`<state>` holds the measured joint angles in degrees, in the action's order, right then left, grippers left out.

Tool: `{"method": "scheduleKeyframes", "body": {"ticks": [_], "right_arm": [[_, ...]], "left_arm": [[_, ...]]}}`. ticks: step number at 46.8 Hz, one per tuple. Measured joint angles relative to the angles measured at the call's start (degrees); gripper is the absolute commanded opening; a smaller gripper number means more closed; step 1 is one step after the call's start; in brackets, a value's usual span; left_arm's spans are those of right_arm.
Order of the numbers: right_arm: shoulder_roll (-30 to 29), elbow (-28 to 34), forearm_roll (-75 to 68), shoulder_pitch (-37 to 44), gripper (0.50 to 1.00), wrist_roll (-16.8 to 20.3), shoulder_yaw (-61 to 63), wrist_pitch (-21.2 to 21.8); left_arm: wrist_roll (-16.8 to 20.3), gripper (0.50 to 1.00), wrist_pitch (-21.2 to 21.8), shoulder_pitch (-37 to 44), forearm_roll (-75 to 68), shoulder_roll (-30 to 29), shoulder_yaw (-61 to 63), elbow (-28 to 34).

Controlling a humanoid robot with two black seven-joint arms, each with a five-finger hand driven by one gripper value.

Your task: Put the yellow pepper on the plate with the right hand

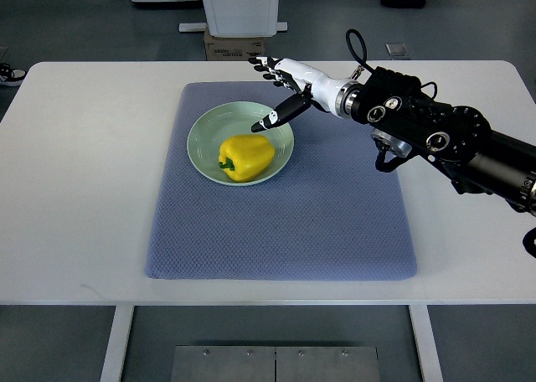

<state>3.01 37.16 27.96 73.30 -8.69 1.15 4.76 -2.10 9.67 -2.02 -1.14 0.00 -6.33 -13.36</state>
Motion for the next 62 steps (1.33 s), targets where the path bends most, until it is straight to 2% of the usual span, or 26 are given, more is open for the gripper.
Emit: {"method": "scheduleKeyframes", "body": {"ticks": [23,33,45,62], "right_arm": [[6.01,-4.96,-3.28,-7.6,1.0,0.01,20.09,-0.24],[8.48,-5.3,-4.46,-11.44,1.0,-0.06,26.96,-2.35],[8.61,-5.58,-8.99,-16.58,1.0,-0.07,35.68,-2.66],[9.13,-5.43,-9.51,-20.82,1.0,-0.05,37.8,-2.64]], "left_arm": [[0.0,1.0,0.0,0.0,0.0,0.0,0.0,0.0],[0.0,1.0,0.0,-0.01,0.0,0.0,0.0,0.0],[0.0,1.0,0.0,0.0,0.0,0.0,0.0,0.0],[0.0,1.0,0.0,0.0,0.0,0.0,0.0,0.0]]}}
